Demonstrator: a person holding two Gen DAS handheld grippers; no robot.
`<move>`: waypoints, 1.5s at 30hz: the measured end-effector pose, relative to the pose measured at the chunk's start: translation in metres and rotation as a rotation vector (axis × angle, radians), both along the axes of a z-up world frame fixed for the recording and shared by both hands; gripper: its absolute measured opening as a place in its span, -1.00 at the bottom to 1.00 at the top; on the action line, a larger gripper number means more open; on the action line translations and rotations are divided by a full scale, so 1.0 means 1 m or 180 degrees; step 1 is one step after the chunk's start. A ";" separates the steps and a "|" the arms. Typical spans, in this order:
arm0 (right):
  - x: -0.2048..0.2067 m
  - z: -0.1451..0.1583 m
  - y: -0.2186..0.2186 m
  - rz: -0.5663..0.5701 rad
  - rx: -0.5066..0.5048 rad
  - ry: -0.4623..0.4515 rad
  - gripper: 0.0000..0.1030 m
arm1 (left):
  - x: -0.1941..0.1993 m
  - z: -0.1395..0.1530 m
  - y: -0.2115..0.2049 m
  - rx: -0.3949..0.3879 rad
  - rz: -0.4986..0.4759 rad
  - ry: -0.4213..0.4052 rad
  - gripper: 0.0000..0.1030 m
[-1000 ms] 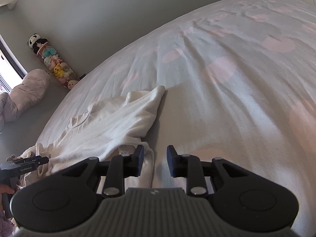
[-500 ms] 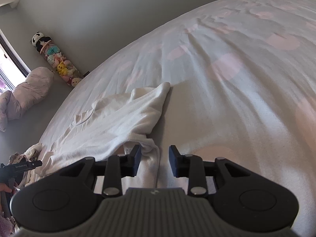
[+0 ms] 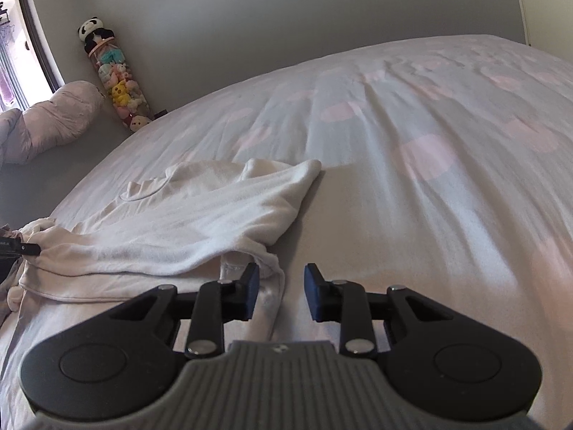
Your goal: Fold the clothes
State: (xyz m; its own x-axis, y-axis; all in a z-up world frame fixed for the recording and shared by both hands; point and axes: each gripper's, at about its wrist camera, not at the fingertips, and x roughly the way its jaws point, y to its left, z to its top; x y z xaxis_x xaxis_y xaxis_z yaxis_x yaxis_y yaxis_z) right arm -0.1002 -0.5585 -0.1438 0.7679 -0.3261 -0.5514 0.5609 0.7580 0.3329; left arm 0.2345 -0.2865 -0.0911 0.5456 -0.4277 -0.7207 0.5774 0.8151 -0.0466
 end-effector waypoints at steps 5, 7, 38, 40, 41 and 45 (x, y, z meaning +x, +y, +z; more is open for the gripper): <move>0.018 0.000 0.014 0.0212 -0.0275 0.0056 -0.36 | 0.001 0.008 -0.005 0.0003 -0.0027 0.0010 -0.83; 0.022 0.001 0.019 0.0188 -0.0286 0.0019 -0.11 | 0.003 0.006 -0.006 0.0057 -0.0004 0.0039 -0.83; -0.029 0.020 0.013 -0.0374 0.0444 0.0017 -0.27 | -0.048 -0.005 0.070 0.0544 -0.0114 0.0110 -0.44; -0.026 0.028 0.025 -0.0218 0.0425 0.0051 -0.22 | -0.073 0.001 0.080 0.0495 -0.0279 0.0103 -0.44; -0.026 0.031 0.033 -0.0145 0.0394 0.0062 -0.19 | -0.086 0.004 0.086 0.0462 -0.0360 0.0107 -0.44; -0.033 0.037 0.076 0.0052 0.0310 0.0156 -0.10 | -0.138 0.012 0.109 0.0416 -0.0639 0.0125 -0.42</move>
